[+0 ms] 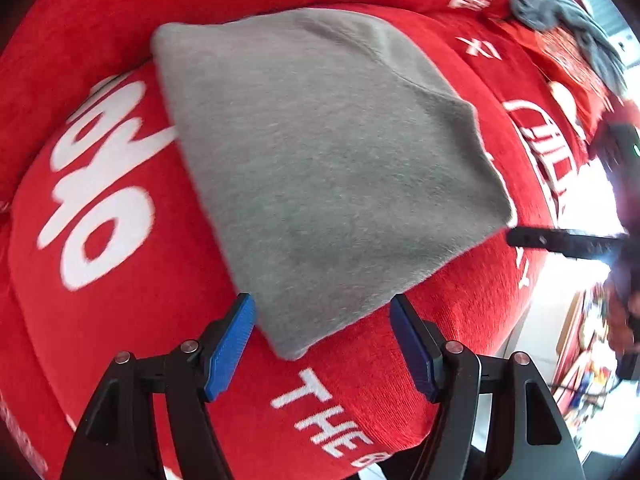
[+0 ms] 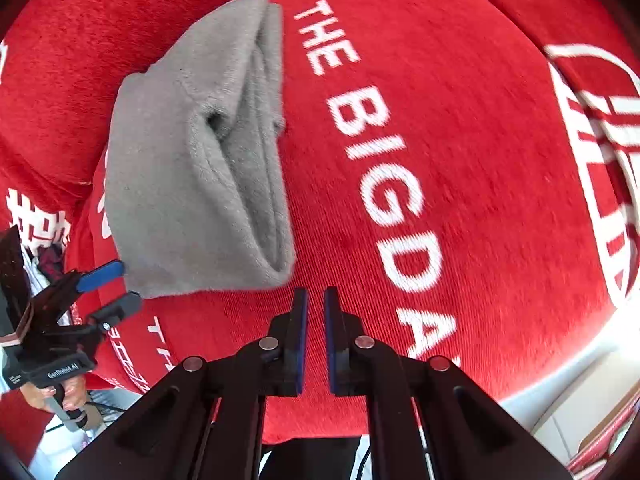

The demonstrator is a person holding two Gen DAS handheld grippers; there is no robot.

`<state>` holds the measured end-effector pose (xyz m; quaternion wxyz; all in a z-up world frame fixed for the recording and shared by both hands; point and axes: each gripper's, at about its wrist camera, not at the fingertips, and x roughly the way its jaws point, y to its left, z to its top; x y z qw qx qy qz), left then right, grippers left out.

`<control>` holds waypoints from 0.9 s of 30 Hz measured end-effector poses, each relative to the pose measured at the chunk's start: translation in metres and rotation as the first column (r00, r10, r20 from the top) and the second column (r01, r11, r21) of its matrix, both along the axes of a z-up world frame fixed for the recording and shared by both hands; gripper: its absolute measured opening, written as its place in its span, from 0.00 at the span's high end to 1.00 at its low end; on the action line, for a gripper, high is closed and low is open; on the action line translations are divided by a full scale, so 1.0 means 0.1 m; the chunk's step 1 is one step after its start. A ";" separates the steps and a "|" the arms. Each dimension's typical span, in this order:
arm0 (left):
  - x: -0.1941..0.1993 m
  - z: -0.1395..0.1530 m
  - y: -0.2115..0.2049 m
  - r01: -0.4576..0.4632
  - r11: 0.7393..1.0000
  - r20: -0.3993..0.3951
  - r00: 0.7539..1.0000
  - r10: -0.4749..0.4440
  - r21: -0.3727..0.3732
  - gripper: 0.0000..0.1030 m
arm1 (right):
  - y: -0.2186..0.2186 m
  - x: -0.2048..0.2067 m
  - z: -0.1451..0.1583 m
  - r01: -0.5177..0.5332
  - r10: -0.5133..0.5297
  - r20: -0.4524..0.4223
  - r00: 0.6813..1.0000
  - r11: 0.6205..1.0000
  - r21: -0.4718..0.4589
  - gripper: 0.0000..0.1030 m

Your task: Fold small clothes

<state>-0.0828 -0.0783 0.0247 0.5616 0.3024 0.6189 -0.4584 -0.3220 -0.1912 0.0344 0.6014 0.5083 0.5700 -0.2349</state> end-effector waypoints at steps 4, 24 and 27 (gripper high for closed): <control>0.11 0.09 0.03 -0.083 0.996 0.019 0.996 0.083 0.025 0.31 | -0.03 -0.02 0.10 0.022 -0.022 0.005 1.000 1.000 0.005 0.91; 0.29 0.05 -0.02 -0.187 0.977 0.091 0.980 0.179 0.101 0.00 | -0.27 0.42 0.22 -0.055 0.056 0.069 0.996 0.998 -0.022 0.60; 0.34 0.04 -0.03 -0.212 0.972 0.095 0.975 0.203 0.100 0.00 | -0.29 0.42 0.22 -0.054 0.056 0.068 0.996 0.998 -0.025 0.55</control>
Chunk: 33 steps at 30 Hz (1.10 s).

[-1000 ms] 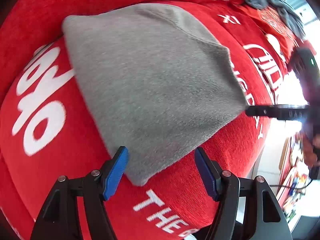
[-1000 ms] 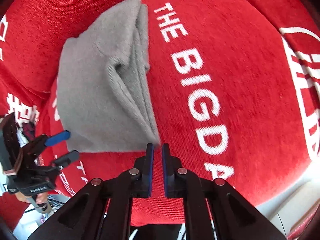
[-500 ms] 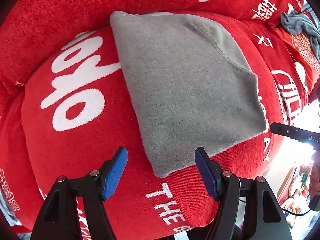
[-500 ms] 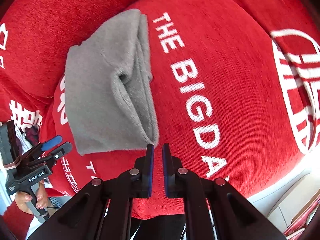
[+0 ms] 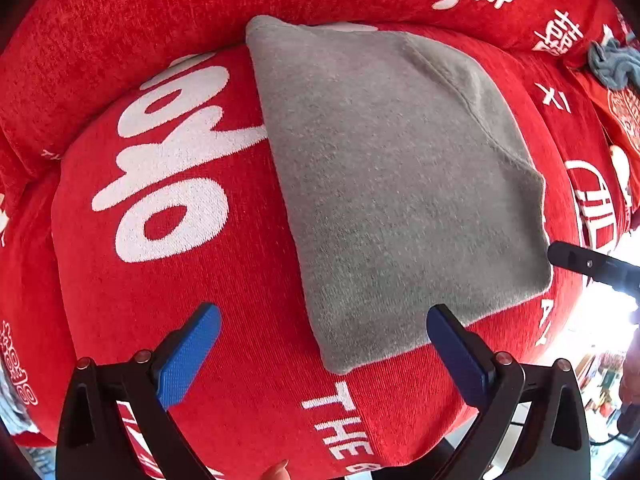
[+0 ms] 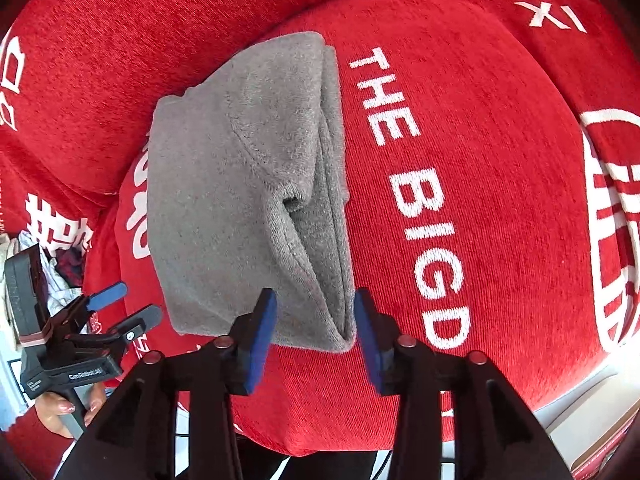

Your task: Fold small clothes

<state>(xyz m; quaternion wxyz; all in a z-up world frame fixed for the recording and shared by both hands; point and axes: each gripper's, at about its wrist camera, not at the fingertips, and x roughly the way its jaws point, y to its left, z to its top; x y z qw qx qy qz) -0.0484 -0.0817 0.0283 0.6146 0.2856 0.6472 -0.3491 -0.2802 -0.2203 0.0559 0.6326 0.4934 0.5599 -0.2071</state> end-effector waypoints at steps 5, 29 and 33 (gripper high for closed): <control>0.12 -0.03 -0.04 -0.032 0.999 0.010 0.999 0.032 0.015 0.00 | -0.09 0.01 -0.02 0.004 -0.004 -0.003 1.000 1.000 -0.008 0.45; 0.93 -0.38 -0.44 -0.238 0.971 0.012 0.971 0.239 -0.036 0.00 | -0.75 0.44 -0.50 -0.005 0.001 0.086 0.996 0.999 0.042 0.93; 0.93 -0.39 -0.47 -0.231 0.972 0.017 0.973 0.232 -0.033 0.00 | -0.76 0.35 -0.44 0.042 -0.051 0.121 0.991 0.996 0.076 0.92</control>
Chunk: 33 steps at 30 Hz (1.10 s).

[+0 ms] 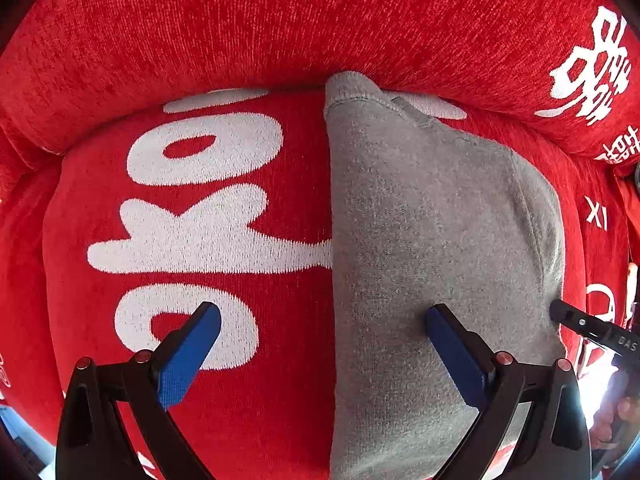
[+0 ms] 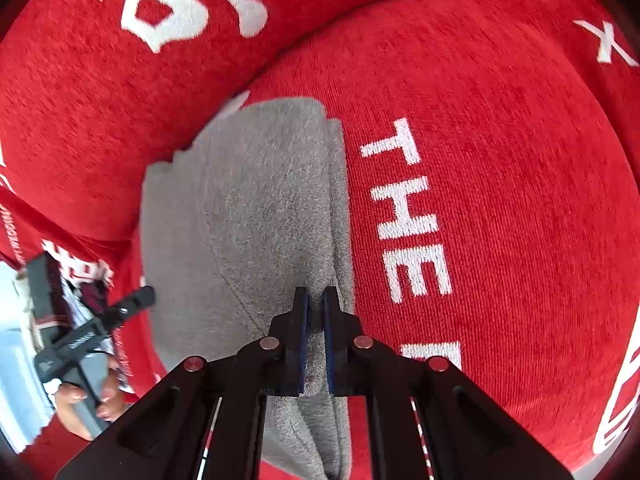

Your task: Fold small clothes

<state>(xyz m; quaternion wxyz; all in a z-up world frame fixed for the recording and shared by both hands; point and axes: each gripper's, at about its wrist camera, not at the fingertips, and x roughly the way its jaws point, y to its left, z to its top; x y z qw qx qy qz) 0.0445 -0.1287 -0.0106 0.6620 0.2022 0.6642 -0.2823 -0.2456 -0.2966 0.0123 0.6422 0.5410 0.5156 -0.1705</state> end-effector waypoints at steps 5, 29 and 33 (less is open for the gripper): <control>0.00 0.01 -0.03 0.006 1.000 0.003 1.000 -0.006 0.002 0.00 | -0.09 -0.19 0.13 0.024 -0.024 0.031 0.999 1.000 -0.009 0.87; -0.05 -0.41 -0.33 0.016 0.978 -0.342 0.936 -0.088 -0.208 0.00 | -0.35 -0.36 -0.35 0.019 -0.079 0.231 0.970 0.967 0.252 0.37; -0.14 -0.42 -0.48 0.066 0.977 -0.299 0.946 -0.125 -0.201 0.00 | -0.34 -0.23 -0.40 -0.046 -0.035 0.286 0.958 0.962 0.270 0.37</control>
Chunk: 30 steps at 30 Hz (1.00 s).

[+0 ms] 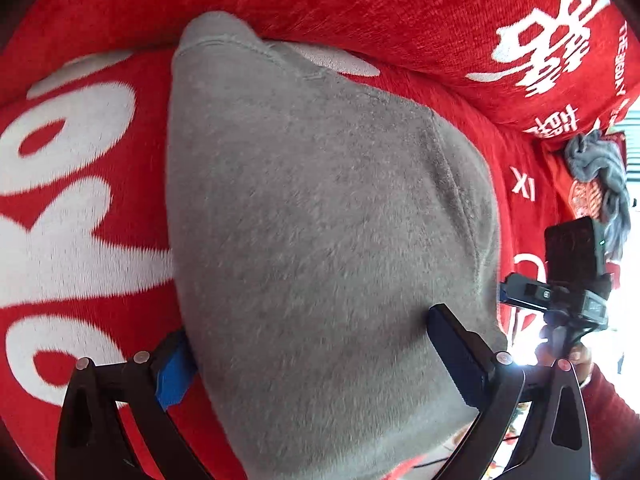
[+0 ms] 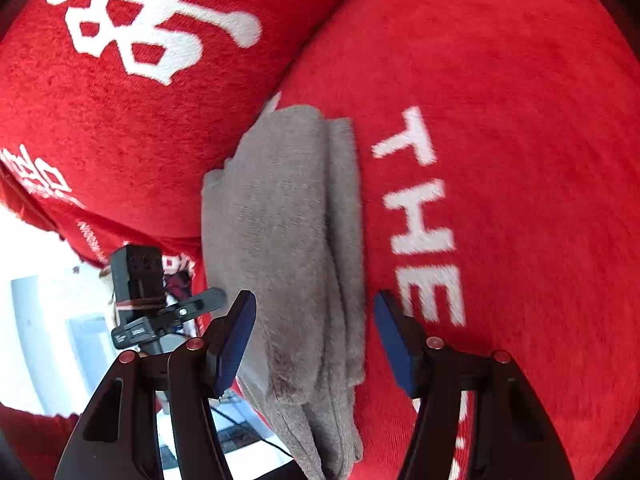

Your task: Fold small clothes

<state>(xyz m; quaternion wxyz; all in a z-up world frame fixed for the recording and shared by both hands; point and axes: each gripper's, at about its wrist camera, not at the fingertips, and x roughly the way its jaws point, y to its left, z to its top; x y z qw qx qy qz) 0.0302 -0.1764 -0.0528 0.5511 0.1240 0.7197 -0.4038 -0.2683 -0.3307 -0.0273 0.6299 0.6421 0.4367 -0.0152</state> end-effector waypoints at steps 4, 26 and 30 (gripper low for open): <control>0.00 0.01 -0.01 -0.020 1.000 0.012 1.000 0.020 -0.012 0.00 | 0.05 0.21 -0.05 -0.047 0.046 0.056 0.997 0.999 0.013 0.36; -0.01 0.94 0.61 -0.005 0.976 0.031 0.999 0.012 -0.218 0.52 | 0.76 0.25 0.84 0.065 -0.085 0.167 0.982 0.991 0.119 0.71; 0.00 1.19 0.95 0.004 0.975 0.050 0.999 0.008 -0.223 0.52 | 1.02 0.25 1.01 0.063 -0.089 0.180 0.980 0.988 0.142 0.71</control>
